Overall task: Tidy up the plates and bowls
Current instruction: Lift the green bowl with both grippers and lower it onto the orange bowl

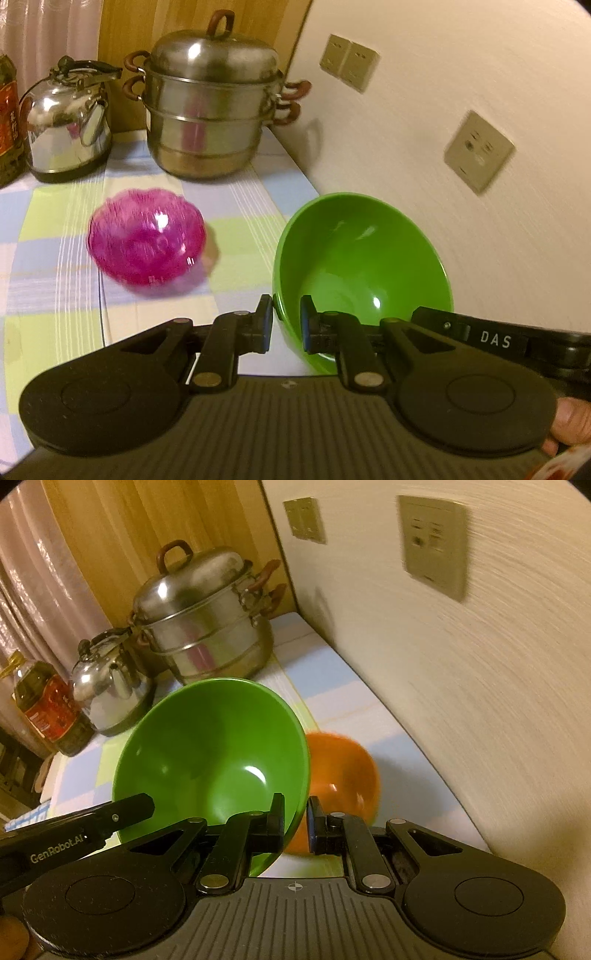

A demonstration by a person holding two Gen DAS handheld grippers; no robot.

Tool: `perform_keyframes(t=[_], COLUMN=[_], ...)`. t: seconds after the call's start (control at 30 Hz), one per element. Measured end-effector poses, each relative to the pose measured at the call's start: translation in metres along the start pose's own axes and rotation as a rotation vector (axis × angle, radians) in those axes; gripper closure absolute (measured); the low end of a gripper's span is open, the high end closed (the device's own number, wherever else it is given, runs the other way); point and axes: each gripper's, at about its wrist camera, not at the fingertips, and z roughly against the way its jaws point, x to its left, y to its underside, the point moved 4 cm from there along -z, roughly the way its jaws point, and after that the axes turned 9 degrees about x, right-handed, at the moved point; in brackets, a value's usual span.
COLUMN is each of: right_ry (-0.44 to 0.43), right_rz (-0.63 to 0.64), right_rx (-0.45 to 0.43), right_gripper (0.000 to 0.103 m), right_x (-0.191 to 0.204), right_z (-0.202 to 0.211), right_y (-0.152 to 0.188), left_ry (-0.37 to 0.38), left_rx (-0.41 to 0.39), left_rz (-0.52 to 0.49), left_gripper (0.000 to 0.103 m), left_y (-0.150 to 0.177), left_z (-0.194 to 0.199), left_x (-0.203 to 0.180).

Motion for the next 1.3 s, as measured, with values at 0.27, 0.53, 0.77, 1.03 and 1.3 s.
perform_keyframes(t=[0.27, 0.53, 0.77, 1.03, 1.3], right_ry=[0.029, 0.037, 0.045, 0.034, 0.037], right_rz=[-0.027, -0.058, -0.057, -0.061, -0.071], right_rx=[0.012, 0.047, 0.056, 0.061, 0.049], right_gripper=[0.091, 0.091, 0.091, 0.091, 0.091], right_x=[-0.021, -0.043, -0.050, -0.052, -0.054], right_z=[0.022, 0.027, 0.025, 0.021, 0.025], right_y=[0.068, 0.102, 0.109, 0.107, 0.105], left_ry=[0.024, 0.042, 0.038, 0.036, 0.055], left_rx=[0.025, 0.080, 0.100, 0.101, 0.100], left_rz=[-0.028, -0.041, -0.036, -0.032, -0.034], left_gripper=[0.090, 0.090, 0.090, 0.090, 0.090], left_y=[0.054, 0.086, 0.092, 0.089, 0.086], left_z=[0.011, 0.005, -0.001, -0.003, -0.004], left_x=[-0.015, -0.023, -0.024, -0.025, -0.027])
